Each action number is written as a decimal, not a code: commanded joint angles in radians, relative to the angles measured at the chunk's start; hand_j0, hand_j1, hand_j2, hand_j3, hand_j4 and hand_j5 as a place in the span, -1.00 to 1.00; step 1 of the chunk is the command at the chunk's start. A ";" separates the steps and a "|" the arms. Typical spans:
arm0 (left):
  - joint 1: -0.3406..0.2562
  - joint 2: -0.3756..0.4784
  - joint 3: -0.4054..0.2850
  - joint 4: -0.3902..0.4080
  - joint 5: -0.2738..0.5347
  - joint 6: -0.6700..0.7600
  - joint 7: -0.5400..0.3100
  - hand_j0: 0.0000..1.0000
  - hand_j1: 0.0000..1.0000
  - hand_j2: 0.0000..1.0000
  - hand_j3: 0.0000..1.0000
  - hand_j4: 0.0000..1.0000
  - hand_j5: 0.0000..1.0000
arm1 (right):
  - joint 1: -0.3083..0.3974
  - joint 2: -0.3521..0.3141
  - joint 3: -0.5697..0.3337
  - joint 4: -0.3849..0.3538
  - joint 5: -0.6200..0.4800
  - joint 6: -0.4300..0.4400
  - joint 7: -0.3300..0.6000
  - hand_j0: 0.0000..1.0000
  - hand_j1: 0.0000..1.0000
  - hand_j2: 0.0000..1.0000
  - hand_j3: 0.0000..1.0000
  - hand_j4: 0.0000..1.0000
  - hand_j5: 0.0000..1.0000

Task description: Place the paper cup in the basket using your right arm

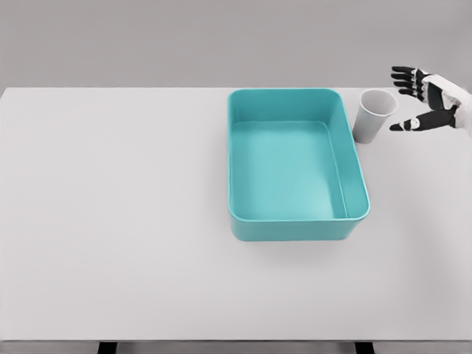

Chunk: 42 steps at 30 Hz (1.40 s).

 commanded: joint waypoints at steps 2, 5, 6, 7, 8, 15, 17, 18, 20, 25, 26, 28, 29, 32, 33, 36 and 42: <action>0.000 0.000 0.000 -0.001 0.000 0.000 0.000 1.00 1.00 1.00 1.00 1.00 1.00 | 0.003 0.031 -0.054 0.105 -0.013 -0.036 0.001 1.00 1.00 1.00 1.00 1.00 1.00; 0.000 0.000 0.000 -0.001 0.000 0.000 0.000 1.00 1.00 1.00 1.00 1.00 1.00 | 0.003 0.033 -0.077 0.153 -0.013 -0.065 0.001 1.00 1.00 1.00 1.00 1.00 1.00; 0.000 0.000 0.000 0.000 0.000 0.000 0.000 1.00 1.00 1.00 1.00 1.00 1.00 | 0.003 0.042 -0.077 0.158 -0.012 -0.065 0.001 1.00 1.00 1.00 1.00 1.00 1.00; 0.000 0.000 0.000 -0.001 0.000 0.000 0.000 1.00 1.00 1.00 1.00 1.00 1.00 | 0.003 0.048 -0.077 0.158 -0.012 -0.065 0.001 1.00 1.00 1.00 1.00 1.00 1.00; 0.000 0.000 0.000 -0.001 0.000 0.000 0.000 1.00 1.00 1.00 1.00 1.00 1.00 | 0.003 0.051 -0.079 0.158 -0.012 -0.065 0.001 1.00 1.00 1.00 1.00 1.00 1.00; 0.000 0.000 0.000 -0.001 0.000 0.000 0.000 1.00 1.00 1.00 1.00 1.00 1.00 | -0.002 0.065 -0.080 0.173 0.000 -0.065 0.001 1.00 1.00 1.00 1.00 1.00 1.00; 0.000 0.000 0.000 0.000 0.000 0.000 0.000 1.00 1.00 1.00 1.00 1.00 1.00 | -0.003 0.065 -0.080 0.179 0.002 -0.065 0.001 1.00 1.00 1.00 1.00 1.00 1.00; 0.000 0.000 0.000 0.000 0.000 0.000 0.000 1.00 1.00 1.00 1.00 1.00 1.00 | -0.005 0.065 -0.080 0.182 0.002 -0.066 0.001 1.00 1.00 1.00 1.00 1.00 1.00; 0.000 0.000 0.000 -0.001 0.000 0.000 0.000 1.00 1.00 1.00 1.00 1.00 1.00 | -0.005 0.065 -0.082 0.184 0.003 -0.066 0.001 1.00 1.00 1.00 1.00 1.00 1.00; 0.000 0.000 0.000 -0.001 0.000 0.000 0.000 1.00 1.00 1.00 1.00 1.00 1.00 | -0.006 0.076 -0.083 0.182 0.003 -0.066 0.001 1.00 1.00 1.00 1.00 1.00 1.00; 0.000 0.000 0.000 -0.001 0.000 0.000 0.000 1.00 1.00 1.00 1.00 1.00 1.00 | -0.017 0.079 -0.083 0.182 0.005 -0.066 0.001 1.00 1.00 1.00 1.00 1.00 1.00; 0.000 0.000 0.000 -0.001 0.000 0.000 0.000 1.00 1.00 1.00 1.00 1.00 1.00 | -0.026 0.085 -0.083 0.182 0.006 -0.065 0.001 1.00 1.00 1.00 1.00 1.00 1.00; 0.000 0.000 0.000 0.000 0.000 0.000 0.000 1.00 1.00 1.00 1.00 1.00 1.00 | -0.028 0.090 -0.083 0.182 0.006 -0.065 0.001 1.00 1.00 1.00 1.00 1.00 1.00; 0.000 0.000 0.000 -0.001 0.000 0.000 0.000 1.00 1.00 1.00 1.00 1.00 1.00 | -0.038 0.096 -0.082 0.194 0.011 -0.065 0.001 1.00 1.00 1.00 1.00 1.00 1.00; 0.000 0.000 0.000 -0.001 0.000 0.000 0.000 1.00 1.00 1.00 1.00 1.00 1.00 | -0.040 0.102 -0.083 0.194 0.019 -0.065 0.001 1.00 1.00 1.00 1.00 1.00 1.00; 0.000 0.000 0.000 -0.001 0.000 0.000 0.000 1.00 1.00 1.00 1.00 1.00 1.00 | -0.043 0.113 -0.082 0.194 0.034 -0.065 0.001 1.00 1.00 1.00 1.00 1.00 1.00; 0.000 0.000 0.000 0.000 0.000 0.000 0.000 1.00 1.00 1.00 1.00 1.00 1.00 | -0.048 0.122 -0.082 0.194 0.037 -0.063 0.001 1.00 1.00 1.00 1.00 1.00 1.00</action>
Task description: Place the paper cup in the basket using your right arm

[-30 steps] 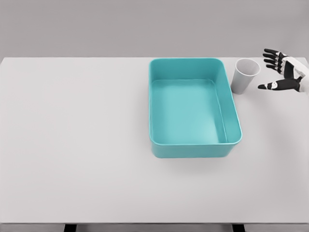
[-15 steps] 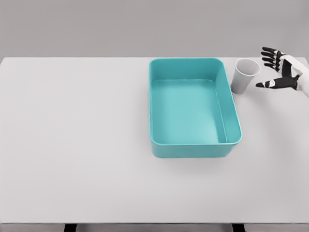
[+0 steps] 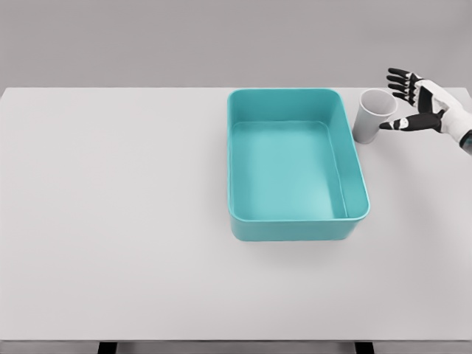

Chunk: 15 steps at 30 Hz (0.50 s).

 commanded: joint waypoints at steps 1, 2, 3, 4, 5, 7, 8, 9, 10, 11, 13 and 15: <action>0.000 0.000 0.000 0.001 0.000 0.000 0.000 1.00 1.00 1.00 1.00 1.00 1.00 | 0.000 0.007 -0.001 -0.002 -0.003 0.001 0.000 1.00 1.00 1.00 1.00 1.00 1.00; 0.000 0.000 0.000 -0.001 0.000 0.000 0.000 1.00 1.00 1.00 1.00 1.00 1.00 | 0.000 0.012 -0.001 -0.002 -0.001 0.001 0.000 1.00 1.00 1.00 1.00 1.00 1.00; 0.000 0.000 0.000 0.001 0.000 0.000 0.000 1.00 1.00 1.00 1.00 1.00 1.00 | 0.000 0.013 -0.001 -0.001 0.002 0.001 0.000 1.00 1.00 1.00 1.00 1.00 1.00; 0.000 0.000 0.000 0.001 0.000 0.000 0.000 1.00 1.00 1.00 1.00 1.00 1.00 | 0.000 0.013 -0.001 -0.001 0.012 0.001 0.000 1.00 1.00 1.00 1.00 1.00 1.00; 0.000 0.000 0.000 0.001 0.000 0.000 0.000 1.00 1.00 1.00 1.00 1.00 1.00 | 0.000 0.013 -0.001 -0.001 0.016 0.001 0.000 1.00 1.00 1.00 1.00 1.00 1.00; 0.000 0.000 0.000 -0.001 0.000 0.000 0.000 1.00 1.00 1.00 1.00 1.00 1.00 | 0.000 0.012 -0.001 0.002 0.016 0.001 0.000 1.00 1.00 1.00 1.00 1.00 1.00; 0.000 0.000 0.000 0.001 0.000 0.000 0.000 1.00 1.00 1.00 1.00 1.00 1.00 | 0.000 0.012 -0.001 0.010 0.016 0.001 0.000 1.00 1.00 1.00 1.00 1.00 1.00; 0.000 0.000 0.000 -0.001 0.000 0.000 0.000 1.00 1.00 1.00 1.00 1.00 1.00 | 0.000 0.013 -0.001 0.016 0.016 0.001 0.000 1.00 1.00 1.00 1.00 1.00 1.00; 0.000 0.000 0.000 -0.001 0.000 0.000 0.000 1.00 1.00 1.00 1.00 1.00 1.00 | 0.000 0.013 -0.001 0.022 0.016 0.000 0.000 1.00 1.00 1.00 1.00 1.00 1.00; 0.000 0.000 0.000 -0.001 0.000 0.000 0.000 1.00 1.00 1.00 1.00 1.00 1.00 | 0.000 0.013 -0.001 0.022 0.016 0.000 0.000 1.00 1.00 1.00 1.00 1.00 1.00; 0.000 0.000 0.000 -0.001 0.000 0.000 0.000 1.00 1.00 1.00 1.00 1.00 1.00 | 0.000 0.015 -0.001 0.019 0.016 0.000 0.000 1.00 1.00 1.00 1.00 1.00 1.00; 0.000 0.000 0.000 -0.001 0.000 0.000 0.000 1.00 1.00 1.00 1.00 1.00 1.00 | -0.009 0.024 -0.001 0.021 0.016 0.000 0.000 1.00 1.00 1.00 1.00 1.00 1.00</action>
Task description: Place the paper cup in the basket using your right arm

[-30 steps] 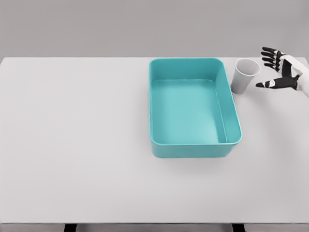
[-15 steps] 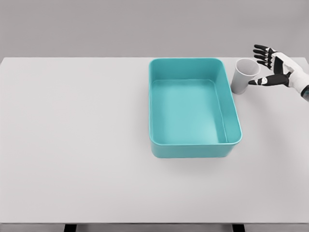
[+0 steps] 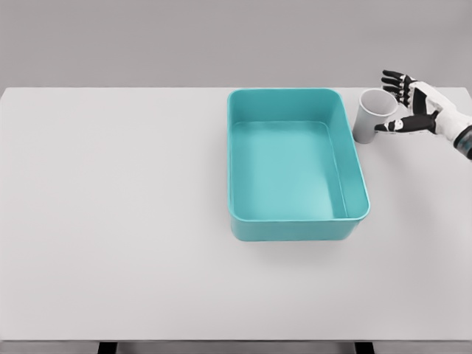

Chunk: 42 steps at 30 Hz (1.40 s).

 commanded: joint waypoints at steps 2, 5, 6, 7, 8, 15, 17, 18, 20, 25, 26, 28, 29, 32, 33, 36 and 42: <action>0.000 0.000 0.000 0.001 0.000 0.000 0.000 1.00 1.00 1.00 1.00 1.00 1.00 | -0.002 0.008 -0.001 -0.001 -0.006 0.000 0.000 1.00 1.00 1.00 1.00 1.00 1.00; 0.000 0.000 0.000 0.000 0.000 0.000 0.000 1.00 1.00 1.00 1.00 1.00 1.00 | -0.002 0.015 -0.001 -0.001 -0.004 0.000 0.000 1.00 1.00 1.00 1.00 1.00 1.00; 0.000 0.000 0.000 0.001 0.000 0.000 0.000 1.00 1.00 1.00 1.00 1.00 1.00 | -0.002 0.018 -0.001 -0.003 0.010 0.000 0.000 1.00 1.00 1.00 1.00 1.00 1.00; 0.000 0.000 0.000 0.000 0.000 0.000 0.000 1.00 1.00 1.00 1.00 1.00 1.00 | -0.002 0.023 -0.001 -0.003 0.011 0.000 0.000 1.00 1.00 1.00 1.00 1.00 1.00; 0.000 0.000 0.000 0.001 0.000 0.000 0.000 1.00 1.00 1.00 1.00 1.00 1.00 | -0.002 0.025 -0.001 -0.003 0.013 0.000 0.000 1.00 1.00 1.00 1.00 1.00 1.00; 0.000 0.000 0.000 0.000 0.000 0.000 0.000 1.00 1.00 1.00 1.00 1.00 1.00 | -0.002 0.029 -0.001 -0.004 0.014 0.000 0.000 0.77 0.77 0.77 0.77 0.77 0.77; 0.000 0.000 0.000 0.000 0.000 0.000 0.000 1.00 1.00 1.00 1.00 1.00 1.00 | -0.002 0.029 -0.001 -0.006 0.013 0.000 0.000 0.45 0.45 0.45 0.45 0.45 0.45; 0.000 0.000 0.000 0.000 0.000 0.000 0.000 1.00 1.00 1.00 1.00 1.00 1.00 | -0.002 0.029 -0.001 -0.007 0.013 0.000 0.000 0.40 0.40 0.40 0.40 0.40 0.40; 0.000 0.000 0.000 0.001 0.000 0.000 0.000 1.00 1.00 1.00 1.00 1.00 1.00 | -0.002 0.028 -0.001 -0.007 0.014 0.002 0.000 0.36 0.36 0.36 0.36 0.36 0.36; 0.000 0.000 0.000 0.001 0.000 0.000 0.000 1.00 1.00 1.00 1.00 1.00 1.00 | -0.003 0.022 -0.001 -0.015 0.016 -0.003 0.000 0.39 0.39 0.39 0.39 0.39 0.39; 0.000 0.000 0.000 0.001 0.000 0.000 0.000 1.00 1.00 1.00 1.00 1.00 1.00 | -0.002 0.018 -0.001 -0.016 0.016 -0.010 0.000 0.39 0.39 0.39 0.39 0.39 0.39; 0.000 0.000 0.000 0.001 0.000 0.000 0.000 1.00 1.00 1.00 1.00 1.00 1.00 | -0.003 0.014 -0.001 -0.019 0.014 -0.037 0.000 0.39 0.39 0.39 0.39 0.39 0.39; 0.000 0.000 0.000 0.000 0.000 0.000 0.000 1.00 1.00 1.00 1.00 1.00 1.00 | -0.003 0.009 -0.001 -0.035 0.014 -0.040 0.000 0.39 0.39 0.39 0.39 0.39 0.39; 0.000 0.000 0.000 0.000 0.000 0.000 0.000 1.00 1.00 1.00 1.00 1.00 1.00 | -0.002 -0.012 -0.003 -0.107 0.013 -0.040 0.000 0.41 0.41 0.41 0.41 0.41 0.41; 0.000 0.000 0.000 0.001 0.000 0.000 0.000 1.00 1.00 1.00 1.00 1.00 1.00 | -0.002 -0.018 -0.003 -0.125 0.013 -0.041 0.000 0.42 0.42 0.42 0.42 0.42 0.42; 0.000 0.000 0.000 0.001 0.000 0.000 0.000 1.00 1.00 1.00 1.00 1.00 1.00 | 0.006 -0.032 -0.003 -0.199 0.011 -0.044 0.000 0.42 0.42 0.42 0.42 0.42 0.42; 0.000 0.000 0.000 0.000 0.000 0.000 0.000 1.00 1.00 1.00 1.00 1.00 1.00 | 0.040 -0.069 -0.035 -0.365 0.013 -0.043 0.000 0.42 0.42 0.42 0.42 0.42 0.42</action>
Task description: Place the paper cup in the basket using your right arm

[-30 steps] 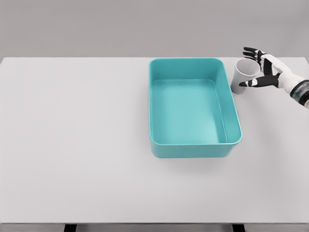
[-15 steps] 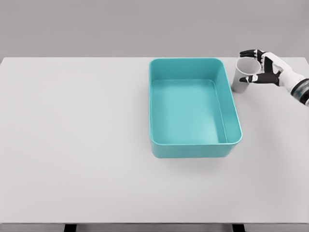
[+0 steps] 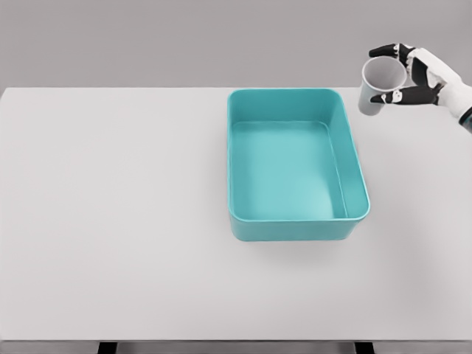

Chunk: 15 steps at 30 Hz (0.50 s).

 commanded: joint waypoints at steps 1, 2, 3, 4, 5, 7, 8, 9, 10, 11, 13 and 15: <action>0.000 0.000 0.000 -0.001 0.000 0.000 -0.002 1.00 1.00 1.00 1.00 1.00 1.00 | 0.003 -0.021 -0.017 -0.093 -0.008 0.001 0.000 0.42 0.42 0.42 0.42 0.42 0.42; 0.000 0.000 0.000 0.001 0.000 0.000 0.000 1.00 1.00 1.00 1.00 1.00 1.00 | 0.014 -0.030 -0.017 -0.139 -0.005 0.001 0.000 0.42 0.42 0.42 0.42 0.42 0.42; 0.000 0.000 0.000 -0.001 0.000 0.000 0.000 1.00 1.00 1.00 1.00 1.00 1.00 | 0.031 -0.042 -0.018 -0.205 0.004 0.003 0.000 0.42 0.42 0.42 0.42 0.42 0.42; 0.000 0.000 0.000 0.001 0.000 0.000 0.000 1.00 1.00 1.00 1.00 1.00 1.00 | 0.040 -0.048 -0.022 -0.254 0.006 0.003 0.000 0.42 0.42 0.42 0.42 0.42 0.42; 0.000 0.000 0.000 -0.001 0.000 0.000 0.000 1.00 1.00 1.00 1.00 1.00 1.00 | 0.048 -0.053 -0.023 -0.303 0.010 0.004 0.000 0.42 0.42 0.42 0.42 0.42 0.42; 0.000 0.000 0.000 -0.001 0.000 0.000 0.000 1.00 1.00 1.00 1.00 1.00 1.00 | 0.058 -0.059 -0.023 -0.402 0.041 0.012 0.000 0.41 0.41 0.41 0.41 0.41 0.41; 0.000 0.000 0.000 0.001 0.000 0.000 0.000 1.00 1.00 1.00 1.00 1.00 1.00 | 0.060 -0.058 -0.023 -0.443 0.052 0.015 0.000 0.41 0.41 0.41 0.41 0.41 0.41; 0.000 0.000 0.000 -0.001 0.000 0.000 0.000 1.00 1.00 1.00 1.00 1.00 1.00 | 0.063 -0.059 -0.022 -0.474 0.055 0.015 0.000 0.41 0.41 0.41 0.41 0.41 0.41; 0.000 0.000 0.000 -0.001 0.000 0.000 0.000 1.00 1.00 1.00 1.00 1.00 1.00 | 0.066 -0.058 -0.022 -0.498 0.064 0.015 0.000 0.41 0.41 0.41 0.41 0.41 0.41; 0.000 0.000 0.000 0.001 0.000 0.000 0.000 1.00 1.00 1.00 1.00 1.00 1.00 | 0.072 -0.058 -0.017 -0.529 0.079 0.015 0.000 0.41 0.41 0.41 0.41 0.41 0.41; 0.000 0.000 0.000 0.001 0.000 0.000 0.000 1.00 1.00 1.00 1.00 1.00 1.00 | 0.091 -0.058 0.014 -0.615 0.133 0.015 0.000 0.41 0.41 0.41 0.41 0.41 0.41; 0.000 0.000 0.000 0.001 0.000 0.000 0.000 1.00 1.00 1.00 1.00 1.00 1.00 | 0.092 -0.058 0.069 -0.675 0.194 0.017 0.000 0.41 0.41 0.41 0.41 0.41 0.41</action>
